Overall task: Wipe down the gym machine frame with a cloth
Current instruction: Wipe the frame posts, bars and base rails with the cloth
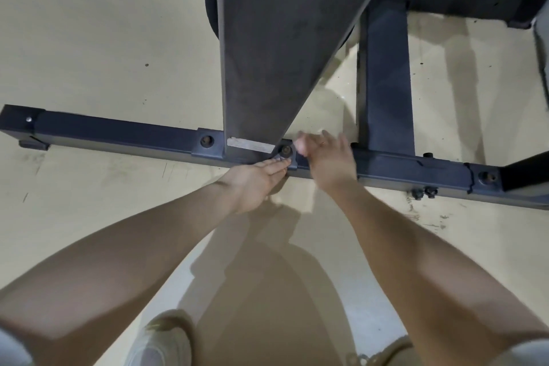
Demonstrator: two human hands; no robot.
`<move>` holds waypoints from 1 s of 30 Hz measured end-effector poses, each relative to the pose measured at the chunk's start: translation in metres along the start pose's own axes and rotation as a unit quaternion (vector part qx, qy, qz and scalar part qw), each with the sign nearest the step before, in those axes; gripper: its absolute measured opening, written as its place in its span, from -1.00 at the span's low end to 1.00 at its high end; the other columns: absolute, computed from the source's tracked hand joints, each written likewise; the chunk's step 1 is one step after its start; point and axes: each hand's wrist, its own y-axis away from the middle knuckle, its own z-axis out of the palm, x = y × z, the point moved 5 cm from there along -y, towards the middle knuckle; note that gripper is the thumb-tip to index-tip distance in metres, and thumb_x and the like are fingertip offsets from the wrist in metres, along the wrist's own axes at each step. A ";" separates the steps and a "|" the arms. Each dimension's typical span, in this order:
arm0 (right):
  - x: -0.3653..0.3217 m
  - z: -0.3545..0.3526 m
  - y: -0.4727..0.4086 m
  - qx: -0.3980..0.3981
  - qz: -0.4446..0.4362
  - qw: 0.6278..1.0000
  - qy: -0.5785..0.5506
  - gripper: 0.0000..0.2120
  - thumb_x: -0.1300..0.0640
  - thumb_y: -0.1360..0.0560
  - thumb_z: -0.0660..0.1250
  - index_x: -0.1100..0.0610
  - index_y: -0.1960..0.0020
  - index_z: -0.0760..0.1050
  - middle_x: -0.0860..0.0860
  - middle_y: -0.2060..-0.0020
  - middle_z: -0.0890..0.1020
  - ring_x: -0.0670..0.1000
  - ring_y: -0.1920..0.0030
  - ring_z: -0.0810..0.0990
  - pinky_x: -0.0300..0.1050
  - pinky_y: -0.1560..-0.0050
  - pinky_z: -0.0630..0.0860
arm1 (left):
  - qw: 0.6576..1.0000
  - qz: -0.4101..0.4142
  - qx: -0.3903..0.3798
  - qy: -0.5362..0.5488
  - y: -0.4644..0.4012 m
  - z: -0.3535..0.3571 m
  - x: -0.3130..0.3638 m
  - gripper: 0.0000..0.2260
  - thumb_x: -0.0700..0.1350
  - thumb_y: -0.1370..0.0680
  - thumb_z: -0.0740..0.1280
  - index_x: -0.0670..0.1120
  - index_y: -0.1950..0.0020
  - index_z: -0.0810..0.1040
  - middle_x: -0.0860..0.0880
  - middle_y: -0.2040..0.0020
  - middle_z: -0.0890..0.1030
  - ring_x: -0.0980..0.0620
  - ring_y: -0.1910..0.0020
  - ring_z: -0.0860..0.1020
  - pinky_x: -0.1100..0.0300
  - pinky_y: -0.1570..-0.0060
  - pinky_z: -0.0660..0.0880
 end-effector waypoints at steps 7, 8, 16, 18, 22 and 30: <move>-0.011 -0.029 0.030 0.138 -0.037 0.988 -0.061 -0.74 0.38 -0.26 0.40 0.24 0.05 0.57 0.20 0.12 0.57 0.25 0.17 0.56 -0.05 0.31 0.43 | 1.000 0.004 0.014 -0.015 0.004 0.005 0.006 -0.41 -0.38 -0.57 -0.03 -0.12 -0.56 -0.14 0.03 -0.55 -0.23 0.11 -0.52 -0.17 0.35 -0.39 -0.13; -0.021 -0.017 0.037 0.104 -0.036 0.991 -0.079 -0.65 0.41 -0.26 0.40 0.23 -0.03 0.55 0.20 0.05 0.55 0.24 0.14 0.54 -0.05 0.32 0.44 | 1.000 0.003 0.012 -0.013 0.004 0.004 0.005 -0.41 -0.37 -0.57 -0.02 -0.11 -0.55 -0.14 0.04 -0.55 -0.23 0.11 -0.52 -0.16 0.33 -0.41 -0.09; -0.009 0.000 0.048 0.063 0.052 0.995 -0.062 -0.61 0.35 -0.49 0.22 0.20 -0.31 0.42 0.20 -0.18 0.44 0.25 -0.07 0.45 0.07 0.00 0.43 | 0.999 0.026 0.007 -0.020 0.003 0.008 -0.002 -0.40 -0.37 -0.56 0.00 -0.12 -0.55 -0.14 0.02 -0.55 -0.23 0.08 -0.53 -0.14 0.21 -0.45 0.08; 0.029 -0.008 0.054 0.102 0.138 0.984 -0.053 -0.70 0.28 -0.53 0.19 0.15 -0.23 0.47 0.16 -0.11 0.45 0.22 -0.05 0.40 0.01 -0.01 0.33 | 0.999 0.028 0.009 -0.024 0.002 0.009 -0.002 -0.39 -0.39 -0.55 0.00 -0.14 -0.55 -0.17 0.01 -0.55 -0.25 0.08 -0.53 -0.15 0.25 -0.46 0.04; 0.000 -0.012 0.059 0.095 0.108 0.982 -0.123 -0.64 0.30 -0.55 0.17 0.09 -0.31 0.41 0.13 -0.14 0.42 0.20 -0.06 0.46 0.00 0.02 0.43 | 0.999 0.033 0.013 -0.020 0.001 0.012 -0.004 -0.36 -0.39 -0.53 0.03 -0.13 -0.55 -0.15 0.03 -0.55 -0.25 0.10 -0.53 -0.16 0.21 -0.45 0.10; -0.006 -0.001 0.027 0.127 0.047 0.989 -0.053 -0.59 0.17 -0.39 0.42 0.28 -0.21 0.53 0.33 -0.10 0.54 0.37 -0.11 0.51 0.22 -0.22 0.40 | 0.999 0.032 0.013 -0.017 0.001 0.010 -0.005 -0.39 -0.39 -0.55 -0.02 -0.10 -0.55 -0.14 0.07 -0.54 -0.24 0.13 -0.52 -0.15 0.22 -0.45 0.11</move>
